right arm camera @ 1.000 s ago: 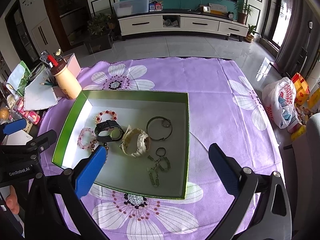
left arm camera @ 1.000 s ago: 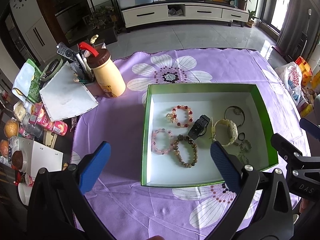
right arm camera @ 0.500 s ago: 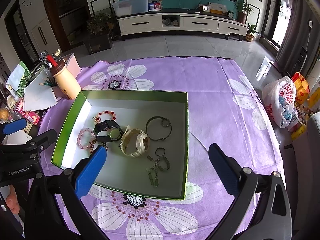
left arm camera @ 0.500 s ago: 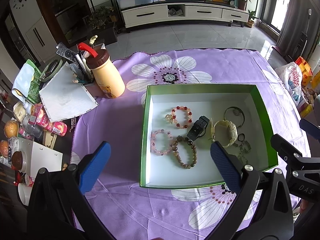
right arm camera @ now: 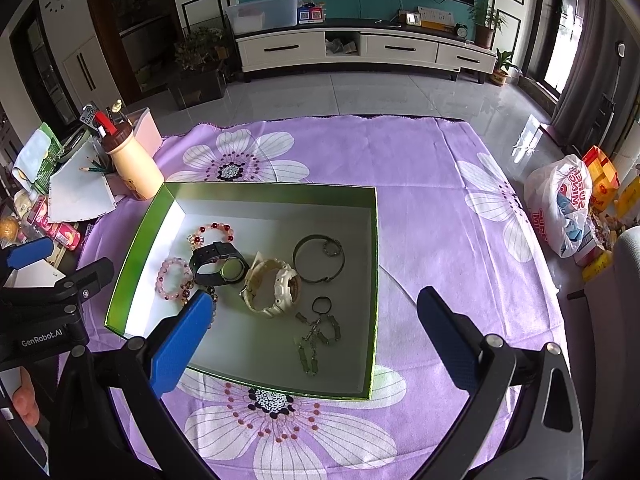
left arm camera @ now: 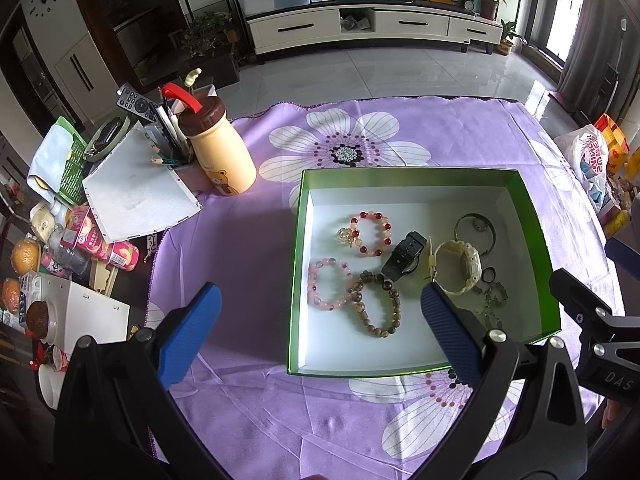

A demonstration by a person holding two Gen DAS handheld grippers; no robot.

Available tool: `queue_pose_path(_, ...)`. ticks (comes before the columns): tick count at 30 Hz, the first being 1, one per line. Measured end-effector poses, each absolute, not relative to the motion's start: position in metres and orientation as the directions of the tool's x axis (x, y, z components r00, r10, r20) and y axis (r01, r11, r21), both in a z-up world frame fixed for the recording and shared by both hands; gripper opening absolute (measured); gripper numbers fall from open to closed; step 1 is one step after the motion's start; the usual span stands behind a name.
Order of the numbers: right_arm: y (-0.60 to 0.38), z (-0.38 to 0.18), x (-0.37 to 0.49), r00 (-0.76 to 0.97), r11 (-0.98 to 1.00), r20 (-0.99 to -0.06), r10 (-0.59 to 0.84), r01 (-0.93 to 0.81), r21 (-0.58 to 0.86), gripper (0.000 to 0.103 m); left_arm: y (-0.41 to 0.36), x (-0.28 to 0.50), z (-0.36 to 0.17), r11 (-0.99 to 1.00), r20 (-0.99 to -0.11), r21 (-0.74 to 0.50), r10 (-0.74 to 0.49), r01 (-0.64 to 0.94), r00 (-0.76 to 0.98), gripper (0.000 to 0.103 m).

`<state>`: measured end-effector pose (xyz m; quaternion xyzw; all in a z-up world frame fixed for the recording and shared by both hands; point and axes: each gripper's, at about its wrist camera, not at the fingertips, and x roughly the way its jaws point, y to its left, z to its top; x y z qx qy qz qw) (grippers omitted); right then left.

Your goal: Organize jewelry

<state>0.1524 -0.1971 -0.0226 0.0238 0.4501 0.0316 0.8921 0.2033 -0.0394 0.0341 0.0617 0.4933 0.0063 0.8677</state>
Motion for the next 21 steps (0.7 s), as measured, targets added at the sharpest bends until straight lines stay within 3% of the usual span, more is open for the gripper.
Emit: queue_pose_path(21,-0.1959,-0.0235,0.154,0.592,0.996,-0.801,0.082,-0.036,0.076,0.102,-0.0376,0.2061,0.0322,0.993,-0.859,0.114,0.076,0.043,0.506,0.101)
